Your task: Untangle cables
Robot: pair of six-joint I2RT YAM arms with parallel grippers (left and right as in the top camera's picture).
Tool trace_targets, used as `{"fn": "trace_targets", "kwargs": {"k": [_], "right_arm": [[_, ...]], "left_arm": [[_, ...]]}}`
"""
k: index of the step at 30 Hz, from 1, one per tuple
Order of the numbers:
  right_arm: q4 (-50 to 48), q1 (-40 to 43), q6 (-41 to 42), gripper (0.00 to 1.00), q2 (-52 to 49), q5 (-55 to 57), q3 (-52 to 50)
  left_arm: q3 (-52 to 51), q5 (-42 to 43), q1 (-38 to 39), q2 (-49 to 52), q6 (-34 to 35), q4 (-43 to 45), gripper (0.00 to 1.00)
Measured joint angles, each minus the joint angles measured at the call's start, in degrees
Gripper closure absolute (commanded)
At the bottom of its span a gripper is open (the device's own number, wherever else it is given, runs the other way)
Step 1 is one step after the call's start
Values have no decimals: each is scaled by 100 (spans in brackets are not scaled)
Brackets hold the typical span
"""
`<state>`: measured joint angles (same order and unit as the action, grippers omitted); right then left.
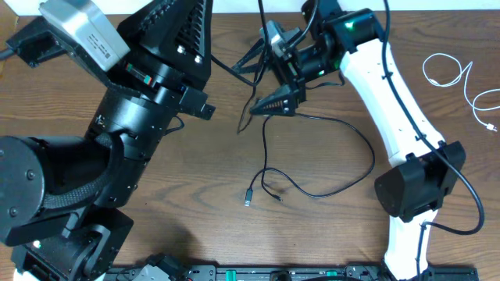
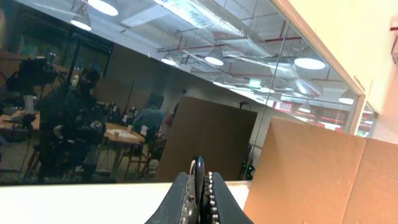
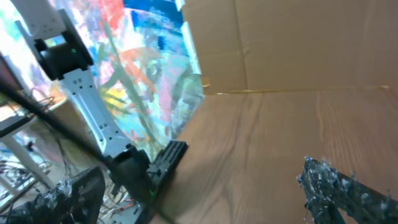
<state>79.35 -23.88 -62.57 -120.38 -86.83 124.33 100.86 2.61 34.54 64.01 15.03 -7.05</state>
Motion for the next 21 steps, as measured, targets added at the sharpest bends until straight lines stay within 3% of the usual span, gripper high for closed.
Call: {"fn": "trace_targets", "kwargs": {"k": [3, 4, 5, 6, 7, 8, 17, 21], "right_arm": [[-70, -142, 13, 12, 0, -42, 0], [-90, -205, 17, 26, 0, -57, 0], [-127, -236, 63, 48, 0, -68, 0], [-192, -254, 92, 63, 0, -68, 0], [-361, -269, 234, 94, 0, -85, 0], [-393, -267, 302, 99, 0, -90, 0], [-1257, -72, 1585, 99, 0, -66, 0], [-1784, 170, 2636, 99, 0, 520, 2]], "left_arm": [[0, 0, 0, 31, 0, -4, 92], [0, 0, 0, 55, 0, -4, 92], [0, 0, 0, 81, 0, -7, 92], [0, 0, 0, 111, 0, -11, 92], [0, 0, 0, 162, 0, -35, 92], [0, 0, 0, 184, 0, -46, 92], [0, -461, 0, 389, 2, -651, 91], [2, -820, 0, 369, 28, -1202, 74]]}}
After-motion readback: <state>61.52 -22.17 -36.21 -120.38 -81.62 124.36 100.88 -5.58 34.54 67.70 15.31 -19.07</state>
